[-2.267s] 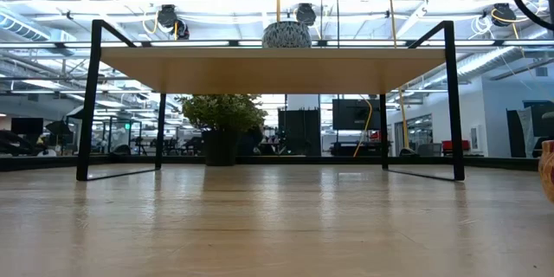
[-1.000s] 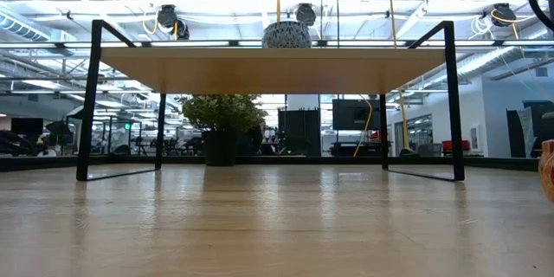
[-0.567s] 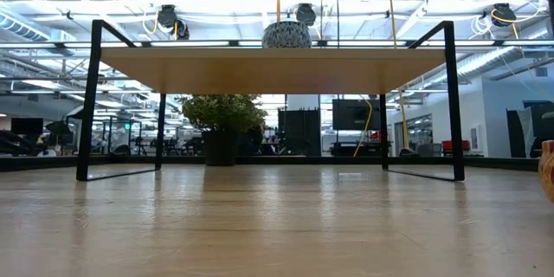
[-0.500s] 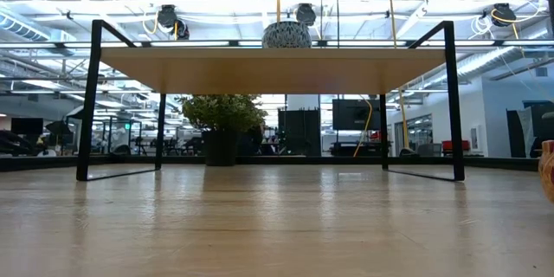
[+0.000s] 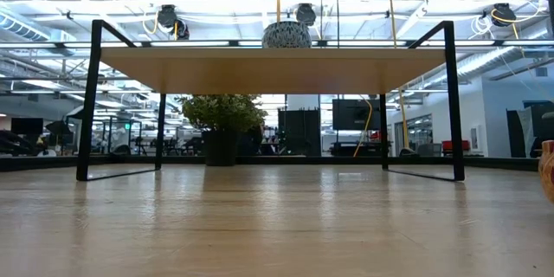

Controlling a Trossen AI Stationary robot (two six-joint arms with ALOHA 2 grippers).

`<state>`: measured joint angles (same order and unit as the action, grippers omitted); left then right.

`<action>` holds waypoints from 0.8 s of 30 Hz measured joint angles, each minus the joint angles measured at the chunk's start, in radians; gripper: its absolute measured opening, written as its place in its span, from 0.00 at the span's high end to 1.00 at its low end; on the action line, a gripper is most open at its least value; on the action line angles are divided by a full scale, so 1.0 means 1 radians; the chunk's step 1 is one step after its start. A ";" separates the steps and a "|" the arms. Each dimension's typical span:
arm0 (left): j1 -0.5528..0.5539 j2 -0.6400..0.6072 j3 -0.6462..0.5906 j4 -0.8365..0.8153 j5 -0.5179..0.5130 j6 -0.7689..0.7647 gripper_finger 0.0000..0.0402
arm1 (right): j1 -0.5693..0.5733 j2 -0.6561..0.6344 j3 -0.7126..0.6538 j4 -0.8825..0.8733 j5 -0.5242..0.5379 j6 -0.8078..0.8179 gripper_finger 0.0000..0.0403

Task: Stock candles and holders on shelf
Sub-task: Align the right gold candle holder with the other gold candle holder on the shelf

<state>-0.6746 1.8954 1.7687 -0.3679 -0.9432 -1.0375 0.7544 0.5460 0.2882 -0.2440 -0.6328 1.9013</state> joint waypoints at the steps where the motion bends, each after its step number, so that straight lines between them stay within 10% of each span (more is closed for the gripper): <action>1: 0.000 0.000 0.000 0.001 0.000 0.001 0.76 | 0.000 0.001 0.000 -0.001 -0.003 0.001 0.95; 24: 0.092 0.000 0.000 0.320 0.198 0.343 0.76 | -0.067 0.244 0.127 0.527 0.052 0.010 0.97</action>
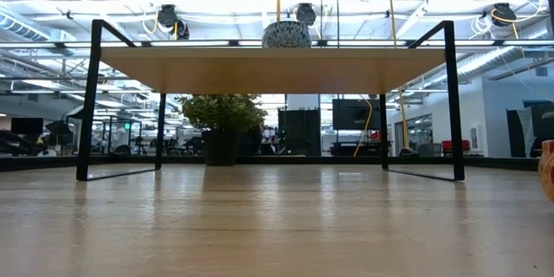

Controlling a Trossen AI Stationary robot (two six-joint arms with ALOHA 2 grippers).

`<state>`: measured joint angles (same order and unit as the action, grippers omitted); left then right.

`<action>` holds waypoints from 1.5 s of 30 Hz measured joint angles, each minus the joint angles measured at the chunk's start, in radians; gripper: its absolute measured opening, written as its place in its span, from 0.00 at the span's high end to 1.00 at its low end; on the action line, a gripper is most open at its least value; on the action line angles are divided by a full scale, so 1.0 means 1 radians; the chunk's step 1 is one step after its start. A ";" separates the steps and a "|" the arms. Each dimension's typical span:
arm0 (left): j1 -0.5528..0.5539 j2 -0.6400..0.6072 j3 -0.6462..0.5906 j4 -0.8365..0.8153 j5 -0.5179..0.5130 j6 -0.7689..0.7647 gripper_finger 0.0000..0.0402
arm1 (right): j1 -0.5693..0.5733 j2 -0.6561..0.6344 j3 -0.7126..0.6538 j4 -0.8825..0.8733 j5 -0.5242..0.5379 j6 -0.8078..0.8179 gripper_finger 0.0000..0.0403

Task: Stock candles and holders on shelf
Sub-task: Align the right gold candle holder with the other gold candle holder on the shelf

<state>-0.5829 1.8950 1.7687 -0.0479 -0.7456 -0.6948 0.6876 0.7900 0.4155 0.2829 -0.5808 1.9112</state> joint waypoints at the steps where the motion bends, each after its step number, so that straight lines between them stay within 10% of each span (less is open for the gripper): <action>1: 0.009 0.000 0.000 0.000 0.013 0.003 0.76 | -0.012 0.019 0.024 0.001 -0.002 -0.031 0.97; 12: 0.090 0.000 0.037 -0.048 0.241 0.094 0.76 | -0.162 0.151 0.156 -0.003 0.002 -0.230 0.97; 25: 0.148 -0.004 0.414 -0.761 0.396 0.448 0.75 | -0.293 0.256 0.159 0.071 0.216 -0.264 0.97; 45: 0.191 0.125 0.415 -0.821 0.535 0.821 0.42 | -0.327 0.322 0.280 0.075 0.368 -0.300 0.97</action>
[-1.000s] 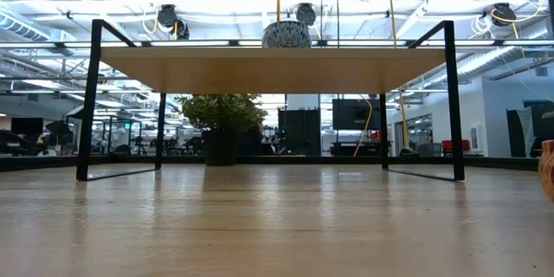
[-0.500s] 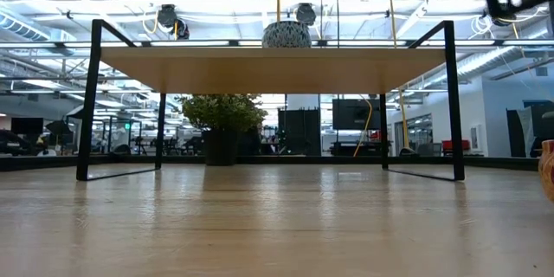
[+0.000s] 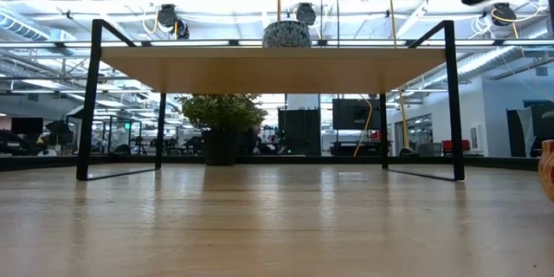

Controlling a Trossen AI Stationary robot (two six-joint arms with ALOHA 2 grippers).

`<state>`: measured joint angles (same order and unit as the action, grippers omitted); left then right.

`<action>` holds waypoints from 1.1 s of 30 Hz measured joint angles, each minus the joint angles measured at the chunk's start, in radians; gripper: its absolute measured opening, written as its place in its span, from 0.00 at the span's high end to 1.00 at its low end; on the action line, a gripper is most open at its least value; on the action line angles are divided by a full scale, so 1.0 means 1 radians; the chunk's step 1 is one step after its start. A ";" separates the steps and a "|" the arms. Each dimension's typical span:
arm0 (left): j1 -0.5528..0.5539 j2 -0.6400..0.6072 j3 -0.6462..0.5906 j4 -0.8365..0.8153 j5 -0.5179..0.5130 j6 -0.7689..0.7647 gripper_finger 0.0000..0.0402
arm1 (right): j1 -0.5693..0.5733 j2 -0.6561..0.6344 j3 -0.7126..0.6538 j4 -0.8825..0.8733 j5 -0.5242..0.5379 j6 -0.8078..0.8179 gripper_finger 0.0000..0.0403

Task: Stock candles and holders on shelf
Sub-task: Align the right gold candle holder with the other gold candle holder on the shelf

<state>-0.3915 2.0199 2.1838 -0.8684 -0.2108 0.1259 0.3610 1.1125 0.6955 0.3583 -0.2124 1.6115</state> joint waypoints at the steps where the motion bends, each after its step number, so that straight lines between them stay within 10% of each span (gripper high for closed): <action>1: 0.000 0.007 0.000 -0.002 0.003 0.001 0.42 | 0.000 0.005 0.010 0.010 0.003 -0.001 0.97; 33: 0.022 0.032 0.000 -0.062 -0.022 -0.067 0.54 | 0.008 0.069 0.096 -0.003 0.028 -0.055 0.97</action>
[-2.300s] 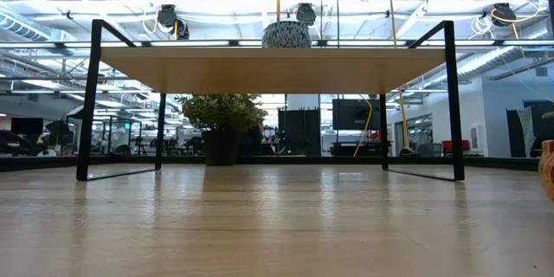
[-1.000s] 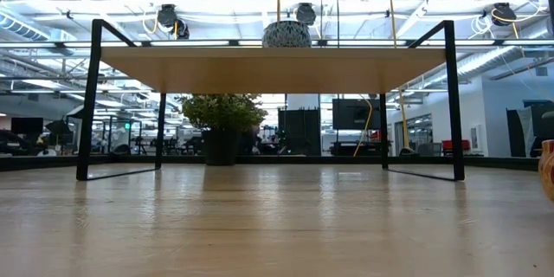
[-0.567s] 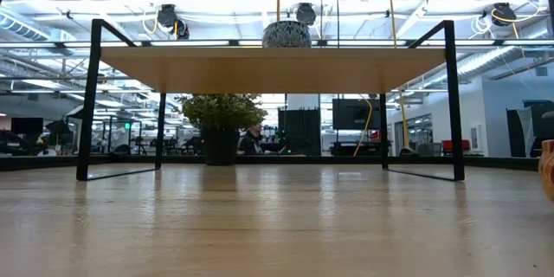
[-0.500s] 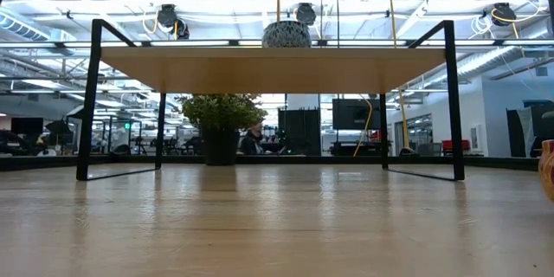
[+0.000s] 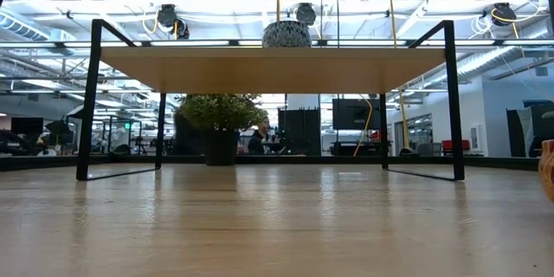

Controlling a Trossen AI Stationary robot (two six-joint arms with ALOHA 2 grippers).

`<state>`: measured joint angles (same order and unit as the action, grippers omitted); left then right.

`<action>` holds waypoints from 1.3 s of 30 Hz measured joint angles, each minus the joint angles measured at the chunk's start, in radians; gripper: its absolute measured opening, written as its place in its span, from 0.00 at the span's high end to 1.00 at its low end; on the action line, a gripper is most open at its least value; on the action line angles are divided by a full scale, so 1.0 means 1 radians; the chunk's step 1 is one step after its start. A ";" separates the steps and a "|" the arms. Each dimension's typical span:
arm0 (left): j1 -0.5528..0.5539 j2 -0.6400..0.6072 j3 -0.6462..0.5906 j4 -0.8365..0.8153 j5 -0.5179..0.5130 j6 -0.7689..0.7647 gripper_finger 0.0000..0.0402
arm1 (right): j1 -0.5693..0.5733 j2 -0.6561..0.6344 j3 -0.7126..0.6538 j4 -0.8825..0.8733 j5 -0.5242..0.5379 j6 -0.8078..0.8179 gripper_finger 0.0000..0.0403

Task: Stock candles and holders on shelf
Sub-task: Align the right gold candle holder with the other gold candle holder on the shelf

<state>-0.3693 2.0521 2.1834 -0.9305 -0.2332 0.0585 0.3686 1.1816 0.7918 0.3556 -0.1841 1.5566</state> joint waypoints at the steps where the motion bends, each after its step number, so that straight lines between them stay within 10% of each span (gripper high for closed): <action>1: 0.002 0.000 0.000 0.001 0.000 -0.011 0.55 | 0.000 0.003 0.000 0.003 0.000 0.000 0.97; 11: 0.016 0.000 0.000 -0.002 0.062 -0.066 0.96 | 0.007 0.005 0.000 -0.002 -0.002 -0.005 0.96; 24: 0.017 -0.003 0.000 -0.002 0.121 -0.201 0.96 | 0.007 0.006 -0.004 0.051 -0.001 -0.063 0.92; 39: 0.007 -0.005 -0.003 -0.004 0.356 -0.304 0.96 | -0.003 0.004 0.000 0.148 0.057 -0.120 0.66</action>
<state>-0.3622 2.0475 2.1805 -0.9343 0.1227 -0.2452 0.3653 1.1858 0.7918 0.5032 -0.1268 1.4369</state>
